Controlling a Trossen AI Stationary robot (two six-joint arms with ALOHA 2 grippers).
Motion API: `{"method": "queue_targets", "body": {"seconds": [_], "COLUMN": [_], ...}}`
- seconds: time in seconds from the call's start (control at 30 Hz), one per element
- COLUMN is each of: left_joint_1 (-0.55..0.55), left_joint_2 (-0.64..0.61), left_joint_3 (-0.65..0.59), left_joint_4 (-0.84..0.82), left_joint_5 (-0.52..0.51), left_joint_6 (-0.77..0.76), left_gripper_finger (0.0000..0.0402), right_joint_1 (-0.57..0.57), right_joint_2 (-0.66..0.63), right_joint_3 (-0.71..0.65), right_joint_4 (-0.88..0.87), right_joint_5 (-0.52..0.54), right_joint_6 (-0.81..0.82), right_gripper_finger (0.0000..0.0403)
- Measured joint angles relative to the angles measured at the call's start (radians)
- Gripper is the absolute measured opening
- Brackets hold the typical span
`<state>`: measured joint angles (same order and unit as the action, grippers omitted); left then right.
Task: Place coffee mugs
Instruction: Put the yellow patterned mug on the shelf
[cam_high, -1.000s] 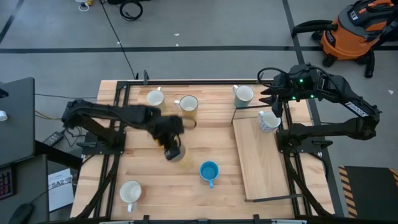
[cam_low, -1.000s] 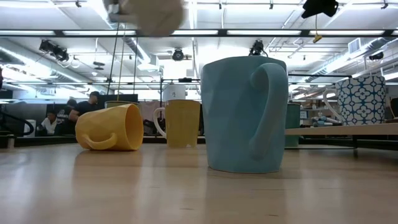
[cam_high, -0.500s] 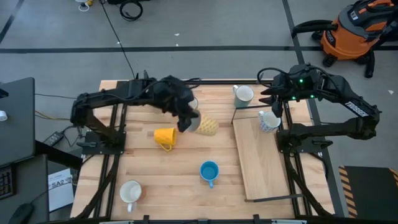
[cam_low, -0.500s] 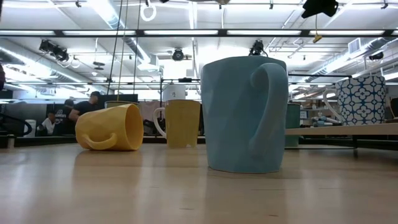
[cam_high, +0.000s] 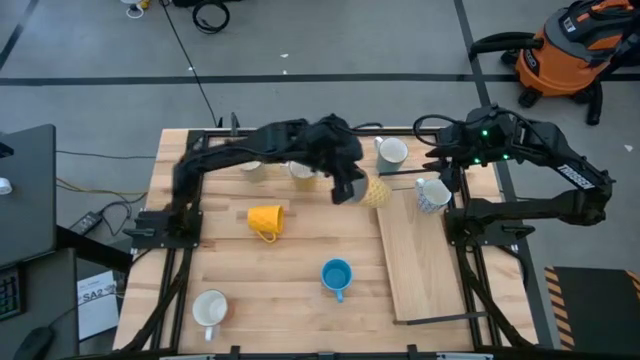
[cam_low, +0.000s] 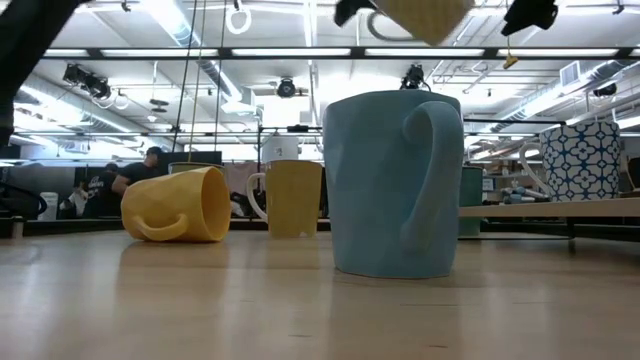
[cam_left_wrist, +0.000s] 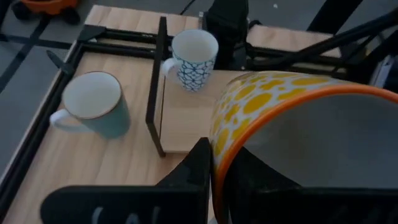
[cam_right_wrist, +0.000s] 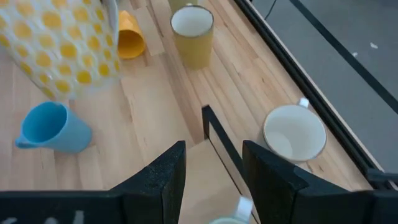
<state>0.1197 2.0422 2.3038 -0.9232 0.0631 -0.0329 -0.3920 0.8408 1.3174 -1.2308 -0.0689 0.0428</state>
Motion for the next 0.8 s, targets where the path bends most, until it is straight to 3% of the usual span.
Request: {"method": "queue_targets", "body": {"seconds": [0.43,0.8], "left_joint_1": [0.013,0.013], "left_joint_2": [0.204,0.283], "left_joint_3": [0.019,0.014], "left_joint_4": [0.115,0.183], "left_joint_5": [0.000,-0.026], "left_joint_6": [0.004,0.000], "left_gripper_finger": [0.0030,0.0035], "right_joint_1": [0.000,0.000], "right_joint_2": [-0.050,-0.063], "right_joint_3": [0.000,0.000], "right_joint_4": [-0.059,-0.058], "right_joint_5": [0.000,-0.010], "right_joint_6": [-0.001,0.014], "right_gripper_finger": [0.0164,0.0164]}}
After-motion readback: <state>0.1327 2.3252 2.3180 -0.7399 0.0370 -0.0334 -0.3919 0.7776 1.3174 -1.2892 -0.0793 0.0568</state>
